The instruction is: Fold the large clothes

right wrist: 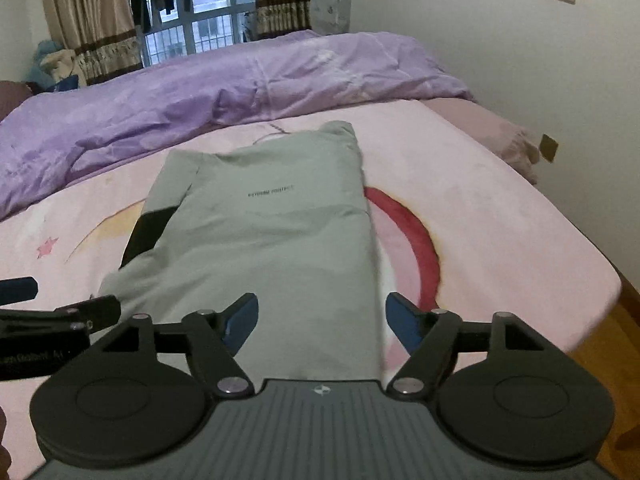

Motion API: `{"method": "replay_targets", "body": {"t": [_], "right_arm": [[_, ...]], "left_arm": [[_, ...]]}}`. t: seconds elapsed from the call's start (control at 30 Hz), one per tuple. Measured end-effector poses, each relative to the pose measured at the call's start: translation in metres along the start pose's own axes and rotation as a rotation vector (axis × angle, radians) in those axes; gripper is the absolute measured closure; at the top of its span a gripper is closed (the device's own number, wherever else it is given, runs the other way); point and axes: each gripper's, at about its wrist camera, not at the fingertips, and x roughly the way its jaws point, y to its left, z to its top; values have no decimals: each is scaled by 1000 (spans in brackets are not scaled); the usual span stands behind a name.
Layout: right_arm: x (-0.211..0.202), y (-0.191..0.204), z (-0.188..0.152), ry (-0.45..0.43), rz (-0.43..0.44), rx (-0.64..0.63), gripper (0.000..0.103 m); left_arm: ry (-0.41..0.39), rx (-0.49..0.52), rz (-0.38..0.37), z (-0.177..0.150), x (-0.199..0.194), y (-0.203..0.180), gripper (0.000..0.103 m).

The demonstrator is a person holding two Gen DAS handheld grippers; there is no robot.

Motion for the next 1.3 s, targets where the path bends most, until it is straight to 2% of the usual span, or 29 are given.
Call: {"method": "replay_targets", "body": {"t": [0.13,0.27,0.57,0.83,1.13,1.3], "right_arm": [[-14,0,-9,27,66,7,10],[-22,7,-18,33,8,-41,10],[-24,4,-27,55,-20,-41,10],[-29,1,-30,53,-31,-38,10],[-34,-1,-31,47,-41,-30,10],[-36,1,-32,52,-38,-42,10]], "left_arm": [[-13,23,0,-4,-13,-7,0],[-13,24,1,-7,-18,-11,0],[0,14,13,-18,-21,-11,0],[0,8,38,-20,-28,-7,0],[-36,-30,-3,-23,-38,-5,0],[-32,-11,9,-24,-39,-8,0]]}}
